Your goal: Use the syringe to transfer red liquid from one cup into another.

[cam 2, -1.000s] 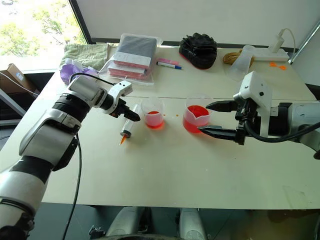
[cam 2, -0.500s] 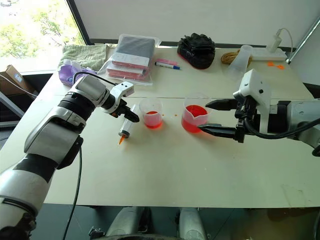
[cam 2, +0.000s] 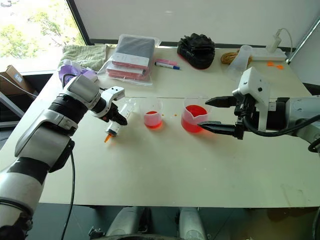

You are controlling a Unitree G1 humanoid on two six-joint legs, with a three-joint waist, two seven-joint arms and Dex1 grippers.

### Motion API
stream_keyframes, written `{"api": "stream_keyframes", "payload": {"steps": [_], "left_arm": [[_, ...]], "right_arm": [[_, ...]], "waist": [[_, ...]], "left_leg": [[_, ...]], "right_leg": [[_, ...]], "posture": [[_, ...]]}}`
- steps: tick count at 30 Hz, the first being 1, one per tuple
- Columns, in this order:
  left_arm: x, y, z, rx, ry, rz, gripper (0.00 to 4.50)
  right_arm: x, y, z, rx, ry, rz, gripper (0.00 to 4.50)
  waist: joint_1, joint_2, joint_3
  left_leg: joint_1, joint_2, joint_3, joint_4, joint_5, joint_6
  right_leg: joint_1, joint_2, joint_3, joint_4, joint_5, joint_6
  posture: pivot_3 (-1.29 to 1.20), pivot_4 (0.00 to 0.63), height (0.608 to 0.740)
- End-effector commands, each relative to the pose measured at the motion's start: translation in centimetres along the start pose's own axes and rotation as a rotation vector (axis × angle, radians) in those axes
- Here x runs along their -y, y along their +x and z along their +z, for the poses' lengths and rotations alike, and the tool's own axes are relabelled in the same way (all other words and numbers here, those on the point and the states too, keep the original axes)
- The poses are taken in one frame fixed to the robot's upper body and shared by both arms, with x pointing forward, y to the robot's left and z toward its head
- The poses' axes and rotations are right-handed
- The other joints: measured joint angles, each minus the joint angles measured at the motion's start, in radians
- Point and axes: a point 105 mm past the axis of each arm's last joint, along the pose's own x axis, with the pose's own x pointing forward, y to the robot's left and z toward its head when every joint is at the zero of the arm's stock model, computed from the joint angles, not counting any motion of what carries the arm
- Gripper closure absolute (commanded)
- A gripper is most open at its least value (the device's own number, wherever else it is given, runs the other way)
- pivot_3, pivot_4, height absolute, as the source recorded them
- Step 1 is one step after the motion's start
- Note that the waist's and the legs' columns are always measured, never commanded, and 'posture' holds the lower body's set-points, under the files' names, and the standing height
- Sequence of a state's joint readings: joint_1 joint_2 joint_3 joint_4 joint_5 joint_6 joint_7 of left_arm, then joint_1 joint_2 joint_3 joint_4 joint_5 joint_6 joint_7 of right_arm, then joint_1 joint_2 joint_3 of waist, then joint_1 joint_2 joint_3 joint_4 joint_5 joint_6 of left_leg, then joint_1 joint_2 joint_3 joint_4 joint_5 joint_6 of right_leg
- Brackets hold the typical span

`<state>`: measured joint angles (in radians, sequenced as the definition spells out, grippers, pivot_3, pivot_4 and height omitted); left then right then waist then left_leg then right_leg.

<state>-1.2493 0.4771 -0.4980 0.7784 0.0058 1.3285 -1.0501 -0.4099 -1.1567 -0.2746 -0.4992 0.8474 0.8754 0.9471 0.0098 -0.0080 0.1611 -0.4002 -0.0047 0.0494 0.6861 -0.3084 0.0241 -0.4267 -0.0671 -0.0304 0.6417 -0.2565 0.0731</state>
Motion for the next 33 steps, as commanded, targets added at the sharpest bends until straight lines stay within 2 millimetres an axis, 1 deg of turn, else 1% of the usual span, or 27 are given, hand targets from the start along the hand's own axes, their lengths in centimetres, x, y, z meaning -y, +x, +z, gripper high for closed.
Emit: {"api": "stream_keyframes", "payload": {"steps": [1, 6, 9, 12, 15, 17, 19, 20, 21, 22, 24, 27, 29, 31, 33], "left_arm": [[-1.0, 0.5, -1.1, -0.022, -0.045, 0.046, 2.87], [-1.6, 0.7, -1.1, 0.009, -0.049, 0.077, 2.92], [-1.8, -0.8, -0.1, 0.098, -0.063, 0.073, 2.92], [-2.6, -3.4, 1.1, 0.206, -0.084, 0.089, 2.92], [-3.1, -6.8, 2.9, 0.348, -0.078, 0.082, 2.92], [-2.7, -9.0, 4.5, 0.448, -0.042, 0.066, 2.92], [-2.0, -11.3, 6.6, 0.565, -0.004, 0.044, 2.92], [-1.3, -12.7, 7.9, 0.643, 0.021, 0.021, 2.92], [-0.1, -14.6, 9.9, 0.761, 0.078, -0.013, 2.92], [0.9, -15.9, 11.1, 0.842, 0.117, -0.035, 2.92], [2.8, -17.4, 12.9, 0.959, 0.213, -0.086, 2.92], [6.4, -18.1, 15.1, 1.092, 0.348, -0.183, 2.92], [9.9, -18.5, 16.6, 1.220, 0.409, -0.321, 2.92], [12.2, -18.5, 17.4, 1.287, 0.431, -0.427, 2.92], [14.8, -17.8, 17.7, 1.337, 0.492, -0.525, 2.92]], "right_arm": [[0.2, -0.2, 1.0, 0.028, -0.044, -0.007, 0.97], [0.3, -0.2, 1.1, 0.027, -0.047, -0.007, 0.97], [0.4, -0.3, 1.1, 0.023, -0.049, -0.012, 0.97], [0.5, -0.3, 1.1, 0.026, -0.051, -0.017, 0.97], [0.6, -0.2, 1.1, 0.028, -0.055, -0.021, 0.97], [0.8, -0.2, 1.2, 0.031, -0.060, -0.028, 0.97], [1.1, -0.2, 1.3, 0.035, -0.064, -0.038, 0.97], [1.3, -0.2, 1.4, 0.038, -0.066, -0.043, 0.97], [1.3, -0.2, 1.6, 0.041, -0.072, -0.049, 0.97], [1.5, -0.2, 1.7, 0.042, -0.074, -0.053, 0.97], [1.6, -0.2, 1.8, 0.045, -0.075, -0.060, 0.97], [2.0, -0.4, 1.9, 0.046, -0.078, -0.080, 0.97], [2.1, -0.7, 1.8, 0.043, -0.076, -0.097, 0.97], [2.2, -0.9, 1.7, 0.038, -0.071, -0.111, 0.97], [2.3, -1.2, 1.5, 0.026, -0.068, -0.136, 0.97]], "waist": [[0.000, 0.000, 0.000], [0.001, 0.000, 0.000], [-0.001, 0.000, 0.000], [-0.003, -0.001, 0.001], [-0.003, -0.001, 0.001], [0.003, -0.001, 0.001], [0.009, -0.001, 0.001], [0.011, -0.001, 0.001], [0.014, -0.001, 0.001], [0.018, -0.001, 0.001], [0.023, -0.001, 0.001], [0.027, -0.001, 0.000], [0.030, -0.001, 0.001], [0.030, -0.001, 0.001], [0.029, -0.001, 0.001]], "left_leg": [[0.000, 0.000, 0.000, 0.000, 0.000, 0.000], [0.003, 0.000, 0.001, 0.000, 0.001, -0.001], [0.006, 0.000, 0.001, 0.000, 0.001, -0.002], [0.006, 0.000, 0.001, 0.000, 0.002, -0.003], [0.004, 0.000, 0.001, 0.000, 0.002, -0.003], [0.002, 0.000, 0.001, 0.000, 0.002, -0.003], [-0.001, 0.000, 0.000, 0.002, 0.002, -0.003], [-0.003, 0.000, -0.001, 0.004, 0.002, -0.003], [-0.005, 0.000, -0.002, 0.006, 0.002, -0.003], [-0.007, 0.000, -0.002, 0.009, 0.002, -0.003], [-0.008, 0.000, -0.001, 0.012, 0.001, -0.002], [-0.008, -0.001, 0.000, 0.012, 0.001, -0.002], [-0.008, -0.001, 0.000, 0.012, 0.001, -0.002], [-0.008, -0.001, 0.000, 0.013, 0.001, -0.001], [-0.008, -0.001, 0.001, 0.013, 0.000, -0.001]], "right_leg": [[0.000, 0.000, 0.000, 0.000, 0.000, 0.000], [0.000, 0.000, 0.001, 0.004, 0.000, 0.000], [0.002, 0.000, 0.002, 0.006, 0.000, 0.000], [0.001, 0.000, 0.002, 0.007, 0.000, -0.001], [-0.001, -0.001, 0.002, 0.007, 0.000, -0.001], [-0.002, -0.001, 0.002, 0.006, 0.000, 0.000], [-0.003, -0.001, 0.001, 0.006, 0.000, 0.000], [-0.004, -0.001, 0.001, 0.006, 0.000, 0.000], [-0.005, -0.001, 0.000, 0.006, 0.000, 0.000], [-0.005, -0.001, 0.000, 0.006, 0.000, 0.000], [-0.005, -0.002, 0.000, 0.006, 0.000, 0.000], [-0.005, -0.002, 0.000, 0.006, 0.000, 0.000], [-0.005, -0.002, 0.000, 0.007, 0.000, 0.000], [-0.005, -0.002, 0.000, 0.007, 0.000, 0.000], [-0.005, -0.002, 0.000, 0.007, 0.000, 0.000]], "posture": [[0.00, 0.150, 0.740], [0.00, 0.150, 0.740], [0.00, 0.150, 0.740], [0.00, 0.150, 0.740], [0.00, 0.150, 0.740], [0.00, 0.150, 0.740], [0.00, 0.150, 0.740], [0.00, 0.150, 0.740], [0.00, 0.150, 0.740], [0.00, 0.150, 0.740], [0.00, 0.150, 0.740], [0.00, 0.150, 0.740], [0.00, 0.150, 0.740], [0.00, 0.150, 0.740], [0.00, 0.150, 0.740]]}}
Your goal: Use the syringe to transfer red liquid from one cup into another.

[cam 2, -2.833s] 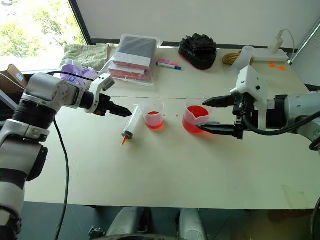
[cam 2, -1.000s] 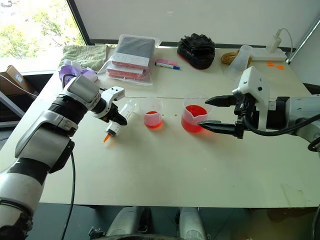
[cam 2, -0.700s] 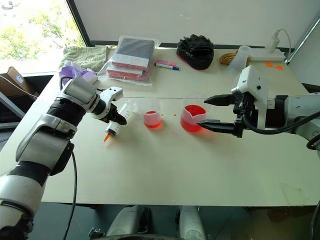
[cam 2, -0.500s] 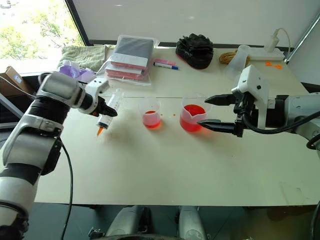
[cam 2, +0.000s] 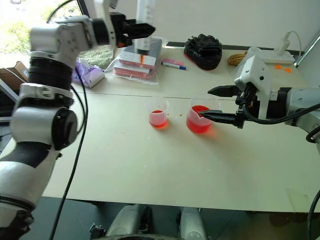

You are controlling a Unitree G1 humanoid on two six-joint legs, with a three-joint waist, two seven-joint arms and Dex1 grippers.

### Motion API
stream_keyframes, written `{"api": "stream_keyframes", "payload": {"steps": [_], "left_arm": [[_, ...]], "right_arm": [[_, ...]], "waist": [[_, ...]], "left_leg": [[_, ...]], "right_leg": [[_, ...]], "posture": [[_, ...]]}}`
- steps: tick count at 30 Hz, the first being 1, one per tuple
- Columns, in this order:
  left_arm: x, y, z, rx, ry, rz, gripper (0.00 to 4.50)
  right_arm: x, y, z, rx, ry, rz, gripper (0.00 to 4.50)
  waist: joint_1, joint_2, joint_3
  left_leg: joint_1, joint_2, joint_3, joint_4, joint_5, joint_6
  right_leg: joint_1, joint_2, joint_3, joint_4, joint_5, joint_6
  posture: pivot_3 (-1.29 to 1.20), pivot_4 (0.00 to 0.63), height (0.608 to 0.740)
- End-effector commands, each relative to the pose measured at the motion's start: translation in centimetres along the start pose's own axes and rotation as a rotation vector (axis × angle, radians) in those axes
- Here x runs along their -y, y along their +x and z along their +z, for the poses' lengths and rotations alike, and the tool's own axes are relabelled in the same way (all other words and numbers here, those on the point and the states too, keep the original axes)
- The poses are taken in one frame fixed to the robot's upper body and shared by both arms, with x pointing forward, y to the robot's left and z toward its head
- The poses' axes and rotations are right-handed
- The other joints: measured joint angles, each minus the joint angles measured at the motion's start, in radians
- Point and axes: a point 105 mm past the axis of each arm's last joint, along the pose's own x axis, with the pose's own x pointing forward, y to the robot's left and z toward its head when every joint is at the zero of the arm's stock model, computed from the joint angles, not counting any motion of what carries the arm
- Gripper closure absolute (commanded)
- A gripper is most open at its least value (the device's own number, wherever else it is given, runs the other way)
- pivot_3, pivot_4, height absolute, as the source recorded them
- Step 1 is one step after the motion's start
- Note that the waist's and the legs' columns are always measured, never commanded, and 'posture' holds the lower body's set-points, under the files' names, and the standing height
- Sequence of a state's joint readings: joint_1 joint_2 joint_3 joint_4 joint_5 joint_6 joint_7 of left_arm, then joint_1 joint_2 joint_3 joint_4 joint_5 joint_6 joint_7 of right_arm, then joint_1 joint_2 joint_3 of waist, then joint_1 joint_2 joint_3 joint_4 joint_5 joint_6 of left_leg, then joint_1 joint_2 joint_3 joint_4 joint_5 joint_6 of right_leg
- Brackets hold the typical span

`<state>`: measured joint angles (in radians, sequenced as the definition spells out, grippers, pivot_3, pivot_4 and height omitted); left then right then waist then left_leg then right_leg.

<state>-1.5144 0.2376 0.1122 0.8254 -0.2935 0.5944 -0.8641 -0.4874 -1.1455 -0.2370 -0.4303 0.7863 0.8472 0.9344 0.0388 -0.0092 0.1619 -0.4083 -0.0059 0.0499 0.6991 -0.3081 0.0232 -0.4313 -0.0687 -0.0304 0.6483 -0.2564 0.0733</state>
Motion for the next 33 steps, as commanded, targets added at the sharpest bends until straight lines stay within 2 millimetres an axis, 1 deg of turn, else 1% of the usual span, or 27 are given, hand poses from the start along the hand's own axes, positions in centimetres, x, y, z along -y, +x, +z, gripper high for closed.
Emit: {"api": "stream_keyframes", "payload": {"steps": [1, 5, 7, 9, 10, 14, 17, 20, 24, 29, 33], "left_arm": [[3.5, 2.0, 3.0, 0.195, 0.092, -0.158, 2.92], [6.0, 4.8, 0.9, 0.233, 0.132, -0.214, 2.92], [7.2, 5.4, 0.0, 0.261, 0.130, -0.264, 2.92], [7.7, 5.8, -0.9, 0.270, 0.118, -0.272, 2.92], [7.8, 5.8, -1.4, 0.275, 0.112, -0.270, 2.92], [8.6, 5.7, -4.7, 0.258, 0.142, -0.289, 2.92], [8.8, 5.1, -5.9, 0.265, 0.146, -0.289, 2.92], [9.4, 4.9, -7.1, 0.284, 0.122, -0.291, 2.92], [9.7, 4.7, -8.5, 0.279, 0.105, -0.280, 2.92], [10.0, 4.9, -11.3, 0.227, 0.086, -0.269, 2.92], [10.1, 5.2, -13.8, 0.178, 0.102, -0.248, 2.92]], "right_arm": [[0.4, -1.1, 0.8, 0.007, -0.035, -0.068, 0.97], [0.0, -1.5, 0.9, 0.013, -0.037, -0.104, 0.97], [0.0, -1.9, 1.0, 0.014, -0.036, -0.121, 0.97], [0.1, -2.3, 0.9, 0.015, -0.036, -0.145, 0.97], [0.0, -2.4, 1.1, 0.016, -0.039, -0.151, 0.97], [-0.1, -2.9, 0.9, 0.016, -0.043, -0.189, 0.97], [-0.5, -3.0, 1.2, 0.023, -0.043, -0.189, 0.97], [0.0, -3.3, 1.4, 0.029, -0.032, -0.202, 0.97], [0.1, -3.5, 2.3, 0.057, -0.030, -0.214, 0.97], [0.9, -3.7, 3.5, 0.137, 0.001, -0.272, 0.97], [1.0, -3.7, 4.6, 0.215, 0.063, -0.277, 0.97]], "waist": [[-0.001, 0.000, 0.000], [-0.002, 0.000, 0.000], [-0.003, 0.001, 0.000], [-0.004, 0.001, 0.000], [-0.004, 0.001, 0.000], [-0.001, 0.001, 0.000], [-0.001, 0.001, 0.000], [-0.001, 0.001, 0.000], [0.000, 0.001, -0.001], [-0.001, 0.001, -0.001], [-0.001, 0.001, -0.001]], "left_leg": [[0.000, 0.000, 0.000, 0.000, 0.000, 0.000], [0.000, 0.001, 0.000, 0.000, 0.000, 0.001], [0.001, 0.001, 0.000, 0.000, -0.001, 0.001], [0.002, 0.001, 0.000, 0.000, -0.001, 0.001], [0.002, 0.001, 0.000, 0.000, -0.001, 0.001], [0.002, 0.002, 0.000, 0.000, -0.001, 0.001], [0.002, 0.002, -0.001, 0.000, -0.001, 0.001], [0.002, 0.002, -0.001, 0.000, -0.001, 0.001], [0.002, 0.002, -0.001, 0.000, -0.001, 0.001], [0.002, 0.002, -0.001, 0.000, -0.001, 0.001], [0.002, 0.002, -0.001, 0.000, -0.001, 0.001]], "right_leg": [[0.000, 0.001, 0.000, 0.000, 0.000, 0.000], [0.000, 0.003, 0.000, 0.000, 0.000, 0.000], [0.000, 0.003, 0.001, 0.000, 0.000, 0.000], [0.001, 0.004, 0.001, 0.001, 0.000, 0.000], [0.001, 0.004, 0.001, 0.001, 0.000, 0.000], [0.001, 0.004, 0.001, 0.001, 0.000, 0.000], [0.001, 0.004, 0.001, 0.001, 0.000, 0.000], [0.001, 0.003, 0.001, 0.001, 0.000, 0.000], [0.002, 0.003, 0.001, 0.000, 0.000, 0.000], [0.002, 0.003, 0.001, 0.000, 0.000, 0.000], [0.002, 0.003, 0.001, 0.000, 0.000, 0.000]], "posture": [[0.00, 0.150, 0.740], [0.00, 0.150, 0.740], [0.00, 0.150, 0.740], [0.00, 0.150, 0.740], [0.00, 0.150, 0.740], [0.00, 0.150, 0.740], [0.00, 0.150, 0.740], [0.00, 0.150, 0.740], [0.00, 0.150, 0.740], [0.00, 0.150, 0.740], [0.00, 0.150, 0.740]]}}
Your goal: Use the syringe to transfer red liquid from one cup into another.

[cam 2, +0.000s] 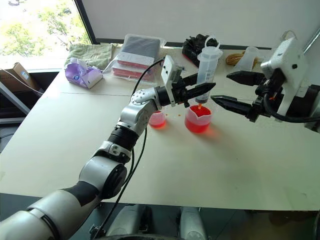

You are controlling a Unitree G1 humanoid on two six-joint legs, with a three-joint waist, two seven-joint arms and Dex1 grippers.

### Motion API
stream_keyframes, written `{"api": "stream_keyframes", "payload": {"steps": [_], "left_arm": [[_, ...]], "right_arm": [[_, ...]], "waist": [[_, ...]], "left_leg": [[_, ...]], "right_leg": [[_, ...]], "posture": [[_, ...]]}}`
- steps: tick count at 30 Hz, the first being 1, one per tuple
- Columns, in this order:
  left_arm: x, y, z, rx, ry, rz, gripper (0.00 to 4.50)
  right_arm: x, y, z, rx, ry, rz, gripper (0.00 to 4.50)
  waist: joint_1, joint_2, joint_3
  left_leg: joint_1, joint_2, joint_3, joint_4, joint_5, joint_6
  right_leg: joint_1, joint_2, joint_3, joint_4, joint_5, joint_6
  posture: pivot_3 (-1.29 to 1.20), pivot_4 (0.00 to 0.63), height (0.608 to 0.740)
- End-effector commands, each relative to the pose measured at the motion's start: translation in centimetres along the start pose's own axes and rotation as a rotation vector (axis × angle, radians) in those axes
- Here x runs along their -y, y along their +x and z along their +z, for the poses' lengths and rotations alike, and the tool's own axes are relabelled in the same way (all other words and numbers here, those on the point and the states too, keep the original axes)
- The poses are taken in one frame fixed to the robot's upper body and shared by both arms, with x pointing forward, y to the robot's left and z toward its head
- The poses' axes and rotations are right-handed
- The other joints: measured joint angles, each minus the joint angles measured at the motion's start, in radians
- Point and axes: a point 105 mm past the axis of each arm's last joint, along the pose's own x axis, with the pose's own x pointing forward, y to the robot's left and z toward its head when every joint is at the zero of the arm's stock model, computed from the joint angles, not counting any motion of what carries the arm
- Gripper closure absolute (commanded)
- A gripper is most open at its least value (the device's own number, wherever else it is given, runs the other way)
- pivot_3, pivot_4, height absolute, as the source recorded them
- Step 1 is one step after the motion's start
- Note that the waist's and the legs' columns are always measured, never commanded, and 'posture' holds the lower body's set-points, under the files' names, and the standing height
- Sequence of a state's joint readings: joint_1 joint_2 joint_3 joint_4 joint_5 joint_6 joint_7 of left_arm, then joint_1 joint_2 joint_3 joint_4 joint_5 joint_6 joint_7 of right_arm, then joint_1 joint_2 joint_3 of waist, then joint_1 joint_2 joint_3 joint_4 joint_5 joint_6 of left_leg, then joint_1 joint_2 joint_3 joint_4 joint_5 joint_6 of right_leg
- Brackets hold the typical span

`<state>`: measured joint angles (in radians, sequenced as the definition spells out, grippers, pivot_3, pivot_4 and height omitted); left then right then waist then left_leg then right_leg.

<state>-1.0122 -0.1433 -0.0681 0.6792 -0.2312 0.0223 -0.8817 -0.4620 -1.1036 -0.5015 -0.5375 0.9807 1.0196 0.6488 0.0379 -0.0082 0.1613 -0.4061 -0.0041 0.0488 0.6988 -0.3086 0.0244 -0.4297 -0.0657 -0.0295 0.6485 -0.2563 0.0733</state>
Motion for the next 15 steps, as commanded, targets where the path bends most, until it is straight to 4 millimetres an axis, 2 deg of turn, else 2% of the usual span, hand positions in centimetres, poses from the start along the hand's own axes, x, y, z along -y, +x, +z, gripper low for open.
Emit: {"api": "stream_keyframes", "payload": {"steps": [1, 8, 15], "left_arm": [[0.6, 0.5, -0.8, -0.010, 0.052, -0.002, 2.92], [0.3, 0.2, -3.3, -0.072, 0.072, 0.049, 2.92], [0.5, -0.1, -4.2, -0.068, 0.094, 0.073, 2.92]], "right_arm": [[0.2, -0.5, 2.0, 0.091, 0.028, -0.023, 0.97], [0.1, -0.7, 3.0, 0.140, 0.077, -0.034, 0.97], [0.2, -0.6, 2.8, 0.145, 0.176, -0.041, 0.97]], "waist": [[0.000, 0.000, 0.000], [0.001, 0.000, 0.000], [0.001, 0.000, 0.000]], "left_leg": [[0.000, 0.000, 0.000, 0.000, 0.000, 0.000], [0.000, 0.000, 0.000, 0.000, 0.000, 0.001], [0.000, 0.000, 0.000, 0.000, 0.000, 0.001]], "right_leg": [[0.000, 0.000, 0.000, 0.000, 0.000, 0.000], [0.000, -0.001, 0.000, 0.000, 0.000, 0.000], [0.000, -0.001, 0.000, 0.000, 0.000, 0.000]], "posture": [[0.00, 0.150, 0.740], [0.00, 0.150, 0.740], [0.00, 0.150, 0.740]]}}
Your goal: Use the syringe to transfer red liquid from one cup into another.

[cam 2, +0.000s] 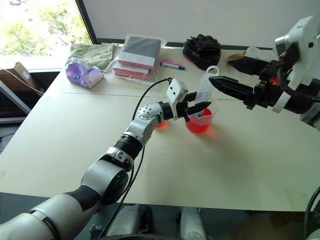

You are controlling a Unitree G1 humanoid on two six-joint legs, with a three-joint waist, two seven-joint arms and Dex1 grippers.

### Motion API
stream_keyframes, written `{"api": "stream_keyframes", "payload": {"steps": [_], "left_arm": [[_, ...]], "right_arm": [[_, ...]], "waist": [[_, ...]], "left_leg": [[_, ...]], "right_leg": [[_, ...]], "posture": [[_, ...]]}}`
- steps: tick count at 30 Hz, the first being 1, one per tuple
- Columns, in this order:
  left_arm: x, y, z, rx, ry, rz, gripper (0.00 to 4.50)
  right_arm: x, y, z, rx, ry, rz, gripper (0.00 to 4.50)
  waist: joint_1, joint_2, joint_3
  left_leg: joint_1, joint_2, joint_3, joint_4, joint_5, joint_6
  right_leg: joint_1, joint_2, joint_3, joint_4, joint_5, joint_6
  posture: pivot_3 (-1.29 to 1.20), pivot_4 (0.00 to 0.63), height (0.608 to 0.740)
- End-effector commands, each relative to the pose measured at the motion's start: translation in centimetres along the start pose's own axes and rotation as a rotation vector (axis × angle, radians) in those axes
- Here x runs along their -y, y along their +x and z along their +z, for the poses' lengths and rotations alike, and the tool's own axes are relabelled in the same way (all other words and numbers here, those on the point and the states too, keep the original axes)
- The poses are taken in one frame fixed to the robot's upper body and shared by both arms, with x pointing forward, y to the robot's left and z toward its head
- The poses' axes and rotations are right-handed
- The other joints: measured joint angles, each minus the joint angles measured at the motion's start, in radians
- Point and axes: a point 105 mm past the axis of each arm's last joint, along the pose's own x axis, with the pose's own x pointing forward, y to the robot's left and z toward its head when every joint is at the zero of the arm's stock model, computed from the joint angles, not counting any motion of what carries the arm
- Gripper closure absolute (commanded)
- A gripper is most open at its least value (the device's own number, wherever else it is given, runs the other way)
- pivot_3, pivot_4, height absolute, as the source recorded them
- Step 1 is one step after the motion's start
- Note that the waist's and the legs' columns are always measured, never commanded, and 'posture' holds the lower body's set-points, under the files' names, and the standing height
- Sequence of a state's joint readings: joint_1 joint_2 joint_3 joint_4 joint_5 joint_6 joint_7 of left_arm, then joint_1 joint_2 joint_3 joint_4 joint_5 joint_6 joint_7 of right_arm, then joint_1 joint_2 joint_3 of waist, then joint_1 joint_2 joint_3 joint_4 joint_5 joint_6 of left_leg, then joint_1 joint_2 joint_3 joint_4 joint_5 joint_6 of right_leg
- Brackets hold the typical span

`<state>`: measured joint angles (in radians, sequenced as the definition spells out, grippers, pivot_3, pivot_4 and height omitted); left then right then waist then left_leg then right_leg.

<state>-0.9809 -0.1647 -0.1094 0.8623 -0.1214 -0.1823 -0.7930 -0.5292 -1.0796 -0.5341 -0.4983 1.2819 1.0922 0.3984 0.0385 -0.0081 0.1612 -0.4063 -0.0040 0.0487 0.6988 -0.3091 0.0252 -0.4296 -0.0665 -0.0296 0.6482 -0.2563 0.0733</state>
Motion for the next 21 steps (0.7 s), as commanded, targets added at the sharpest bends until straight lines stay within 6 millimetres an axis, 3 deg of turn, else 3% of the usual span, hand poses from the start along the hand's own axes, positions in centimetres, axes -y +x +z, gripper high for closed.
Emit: {"api": "stream_keyframes", "payload": {"steps": [1, 8, 14, 21], "left_arm": [[0.7, 0.2, 0.1, 0.026, 0.027, -0.007, 2.92], [1.0, 0.3, 0.6, 0.058, 0.025, -0.001, 2.92], [1.2, 0.4, 0.7, 0.066, 0.022, -0.006, 2.92], [1.4, 0.5, 0.8, 0.072, 0.014, -0.010, 2.92]], "right_arm": [[0.3, -0.5, 1.1, 0.044, 0.035, -0.033, 0.97], [0.6, 1.2, -0.3, 0.012, 0.217, -0.061, 0.97], [0.7, 2.5, -1.1, 0.000, 0.267, -0.098, 0.97], [2.6, 3.3, -2.3, -0.032, 0.270, -0.246, 0.97]], "waist": [[0.000, 0.000, 0.000], [0.000, 0.000, 0.000], [0.000, 0.000, 0.000], [0.000, 0.000, 0.000]], "left_leg": [[0.000, 0.000, 0.000, 0.000, 0.000, 0.000], [0.000, 0.000, 0.000, 0.000, 0.000, 0.000], [0.000, 0.000, 0.000, 0.000, 0.000, 0.000], [0.000, 0.000, 0.000, 0.000, 0.000, 0.000]], "right_leg": [[0.000, 0.000, 0.000, 0.000, 0.000, 0.000], [0.000, 0.000, 0.000, 0.000, 0.000, 0.000], [0.000, 0.000, 0.000, 0.000, 0.000, 0.000], [0.000, 0.000, 0.000, 0.000, 0.000, 0.000]], "posture": [[0.00, 0.150, 0.740], [0.00, 0.150, 0.740], [0.00, 0.150, 0.740], [0.00, 0.150, 0.740]]}}
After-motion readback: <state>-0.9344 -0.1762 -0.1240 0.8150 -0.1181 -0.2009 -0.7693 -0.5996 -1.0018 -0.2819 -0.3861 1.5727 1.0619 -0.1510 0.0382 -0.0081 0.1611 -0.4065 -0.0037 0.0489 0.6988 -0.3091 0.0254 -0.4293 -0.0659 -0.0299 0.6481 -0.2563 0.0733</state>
